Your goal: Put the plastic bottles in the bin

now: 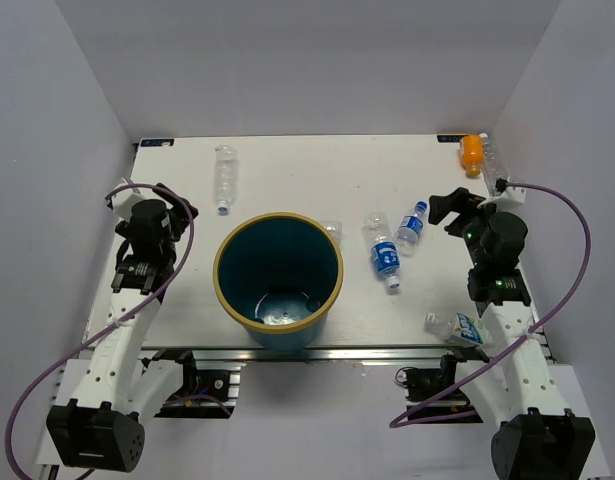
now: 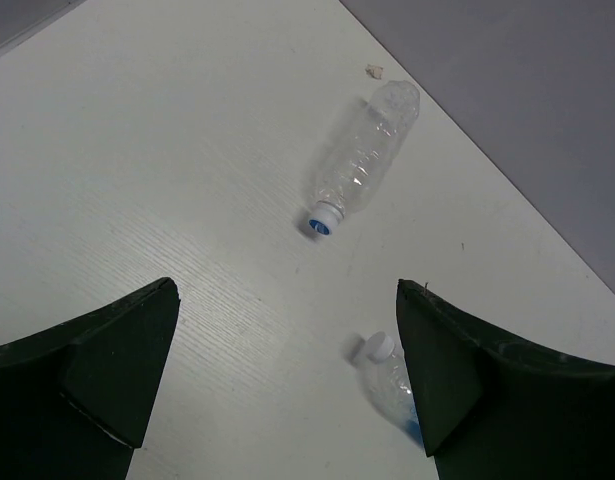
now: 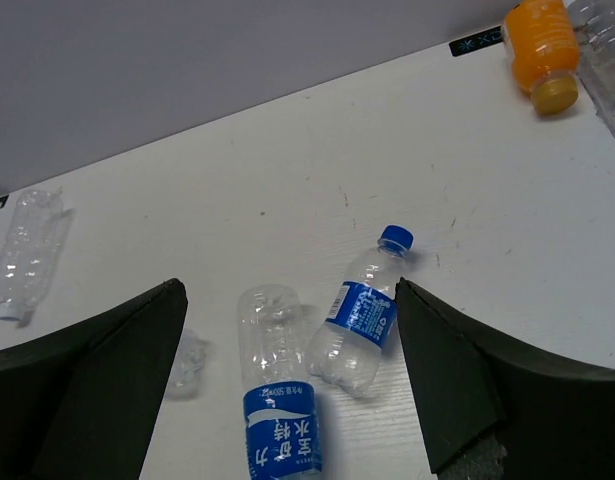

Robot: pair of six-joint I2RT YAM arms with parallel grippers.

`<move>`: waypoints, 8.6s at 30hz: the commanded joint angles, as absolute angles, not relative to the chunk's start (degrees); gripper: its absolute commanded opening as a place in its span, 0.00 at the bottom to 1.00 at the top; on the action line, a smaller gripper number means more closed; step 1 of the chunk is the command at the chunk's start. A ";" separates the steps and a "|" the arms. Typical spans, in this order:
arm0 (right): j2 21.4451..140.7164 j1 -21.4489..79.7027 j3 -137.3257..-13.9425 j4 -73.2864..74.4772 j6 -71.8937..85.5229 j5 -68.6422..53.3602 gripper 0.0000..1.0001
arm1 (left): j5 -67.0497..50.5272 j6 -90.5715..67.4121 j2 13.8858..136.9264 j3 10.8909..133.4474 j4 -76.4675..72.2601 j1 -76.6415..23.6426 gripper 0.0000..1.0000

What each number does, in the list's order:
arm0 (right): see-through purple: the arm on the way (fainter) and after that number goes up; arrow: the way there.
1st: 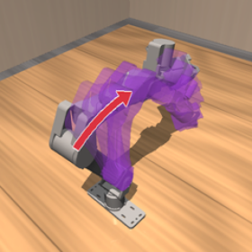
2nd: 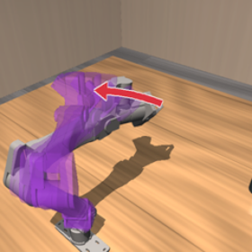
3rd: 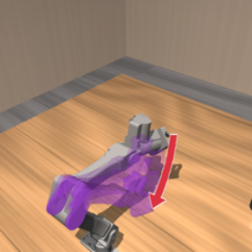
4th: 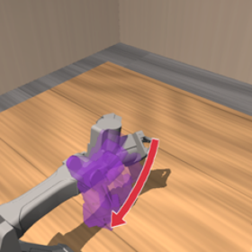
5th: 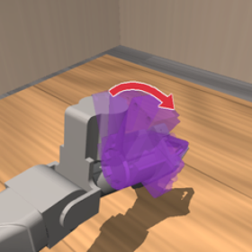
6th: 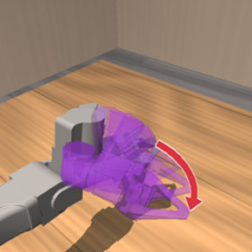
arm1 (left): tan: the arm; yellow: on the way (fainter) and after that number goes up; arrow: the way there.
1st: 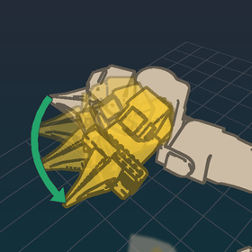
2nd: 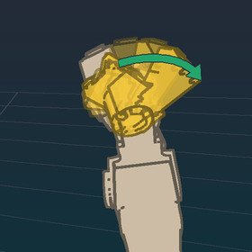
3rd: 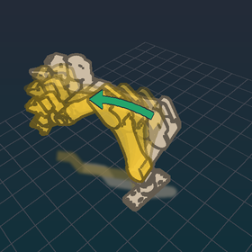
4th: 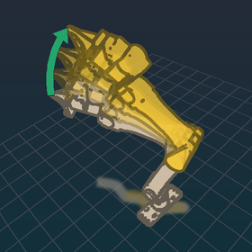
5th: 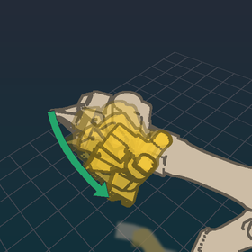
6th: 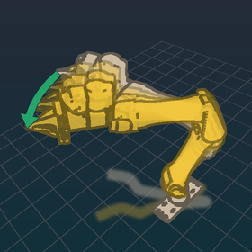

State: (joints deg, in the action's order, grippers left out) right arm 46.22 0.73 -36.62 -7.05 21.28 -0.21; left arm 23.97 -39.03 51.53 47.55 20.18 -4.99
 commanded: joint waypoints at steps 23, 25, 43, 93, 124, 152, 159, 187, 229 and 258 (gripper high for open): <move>58.70 0.62 -43.07 3.07 19.60 -0.35 0.89 | 18.37 -34.45 53.88 42.36 12.66 -4.83 0.98; 60.46 0.70 -43.16 2.03 20.21 -0.79 0.89 | 18.28 -33.84 54.32 41.93 12.31 -4.83 0.98; 96.75 6.06 -54.66 -7.13 26.89 9.66 0.89 | 19.77 -31.38 55.20 39.99 10.72 -4.83 0.98; 70.14 28.84 -75.17 3.18 0.52 -49.56 0.89 | -8.78 -12.75 110.89 87.31 4.90 -0.79 0.98; 68.11 13.19 -55.99 -4.84 7.21 -37.28 0.89 | -16.58 -18.96 93.37 91.16 5.90 -0.88 0.58; 110.82 21.61 -85.51 19.85 -34.19 -46.49 0.89 | -29.89 -29.36 50.36 48.77 -18.38 -26.63 0.98; 116.18 27.24 -89.12 20.75 -35.95 -42.98 0.89 | -4.62 -23.12 55.45 56.68 -4.07 -26.46 0.98; 97.58 22.85 -90.71 7.30 -8.09 -27.96 0.45 | 21.53 -30.94 53.62 40.79 6.95 -5.71 0.98; 73.22 29.46 -74.02 1.85 9.91 -28.07 0.89 | 24.70 -29.35 52.73 36.21 6.59 -5.62 0.98; 101.34 16.70 -66.36 13.89 12.13 -0.60 0.59 | 25.66 -30.32 57.22 36.56 7.56 -5.62 0.98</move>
